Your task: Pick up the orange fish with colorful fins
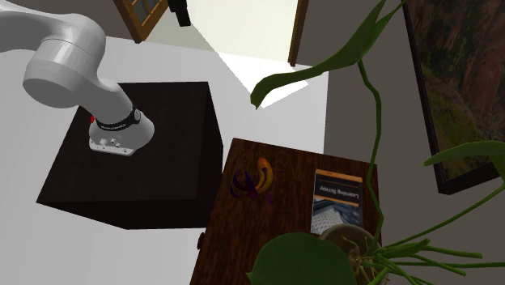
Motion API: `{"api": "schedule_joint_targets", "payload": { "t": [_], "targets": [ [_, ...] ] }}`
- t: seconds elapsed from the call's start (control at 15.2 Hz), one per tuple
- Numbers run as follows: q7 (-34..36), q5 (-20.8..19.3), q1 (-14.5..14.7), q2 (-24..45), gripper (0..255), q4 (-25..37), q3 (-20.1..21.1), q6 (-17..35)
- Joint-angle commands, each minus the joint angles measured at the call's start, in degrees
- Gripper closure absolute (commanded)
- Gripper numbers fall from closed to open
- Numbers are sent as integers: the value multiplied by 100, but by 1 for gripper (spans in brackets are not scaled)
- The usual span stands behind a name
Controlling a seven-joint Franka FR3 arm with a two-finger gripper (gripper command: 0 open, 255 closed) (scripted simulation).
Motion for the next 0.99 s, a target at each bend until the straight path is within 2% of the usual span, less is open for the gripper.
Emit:
{"api": "schedule_joint_targets", "payload": {
  "t": [0.0,0.46,0.92],
  "targets": [
    [0,0,0,0,0,0,0,0],
    [-777,-434,-67,246,0,-1040,-351,1249],
    [-1497,-889,-196,1013,0,-1722,-752,2700]
  ]
}}
